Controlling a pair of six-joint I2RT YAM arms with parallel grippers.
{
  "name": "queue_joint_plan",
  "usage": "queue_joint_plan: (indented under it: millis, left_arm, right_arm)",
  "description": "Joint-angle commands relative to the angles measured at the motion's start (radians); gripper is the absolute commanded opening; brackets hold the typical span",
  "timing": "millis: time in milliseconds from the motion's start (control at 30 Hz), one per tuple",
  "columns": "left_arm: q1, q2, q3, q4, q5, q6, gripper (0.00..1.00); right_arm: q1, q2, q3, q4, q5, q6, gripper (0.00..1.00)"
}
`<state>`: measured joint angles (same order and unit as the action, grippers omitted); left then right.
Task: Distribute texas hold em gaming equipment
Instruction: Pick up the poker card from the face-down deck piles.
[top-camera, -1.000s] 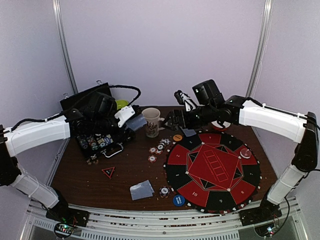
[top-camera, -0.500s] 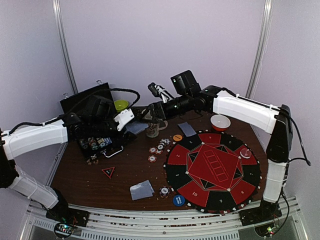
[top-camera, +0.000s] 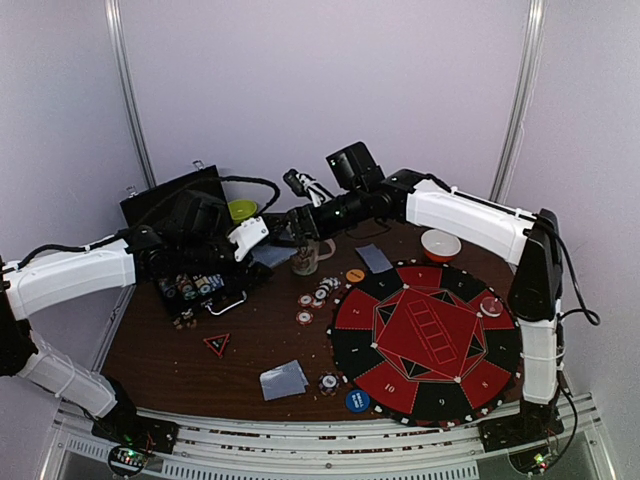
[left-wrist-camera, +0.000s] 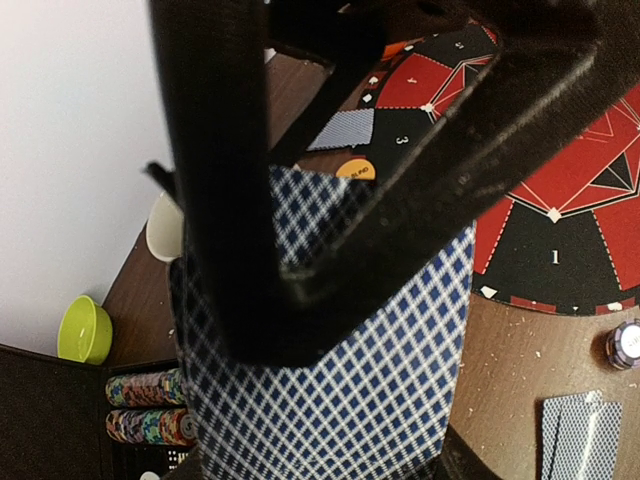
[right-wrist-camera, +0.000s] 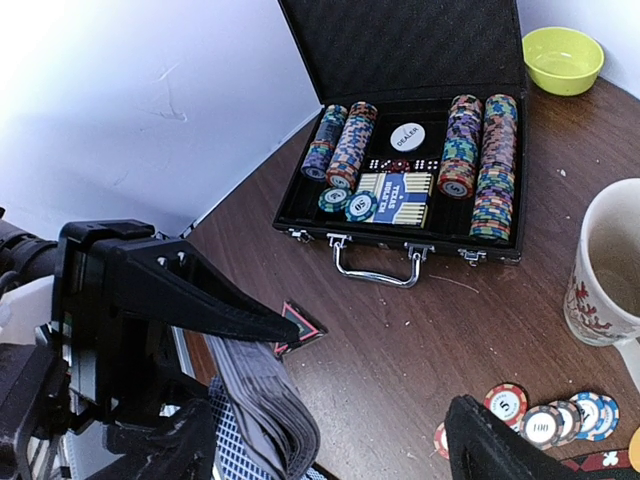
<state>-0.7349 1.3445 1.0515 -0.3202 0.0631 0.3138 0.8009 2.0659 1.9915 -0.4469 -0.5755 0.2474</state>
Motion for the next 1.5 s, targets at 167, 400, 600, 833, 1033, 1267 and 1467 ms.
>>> queue_joint_plan:
  millis: [167, 400, 600, 833, 1033, 1267, 1467]
  left_arm:
    - [-0.003, 0.001, -0.008, 0.062, -0.01, 0.015, 0.52]
    - [-0.004, 0.006, -0.008, 0.061, -0.009, 0.015, 0.51]
    - [-0.003, 0.007, -0.007, 0.061, -0.015, 0.016, 0.51]
    - [-0.003, 0.002, -0.008, 0.061, -0.024, 0.015, 0.51]
    - [-0.004, 0.004, -0.007, 0.061, -0.026, 0.017, 0.51]
    - [-0.003, 0.004, -0.008, 0.061, -0.03, 0.016, 0.51]
    - [-0.004, 0.002, -0.008, 0.061, -0.03, 0.016, 0.51]
  right_arm:
    - [0.006, 0.037, 0.075, -0.135, 0.005, -0.079, 0.75]
    - [0.012, 0.045, 0.079, -0.119, 0.016, -0.062, 0.63]
    - [0.022, 0.052, 0.103, -0.131, 0.04, -0.063, 0.44]
    - [0.022, 0.018, 0.104, -0.177, 0.123, -0.087, 0.24]
    - [0.022, -0.011, 0.101, -0.204, 0.147, -0.095, 0.22]
    - [0.021, -0.02, 0.103, -0.215, 0.14, -0.095, 0.21]
    - [0.024, -0.011, 0.104, -0.205, 0.105, -0.082, 0.2]
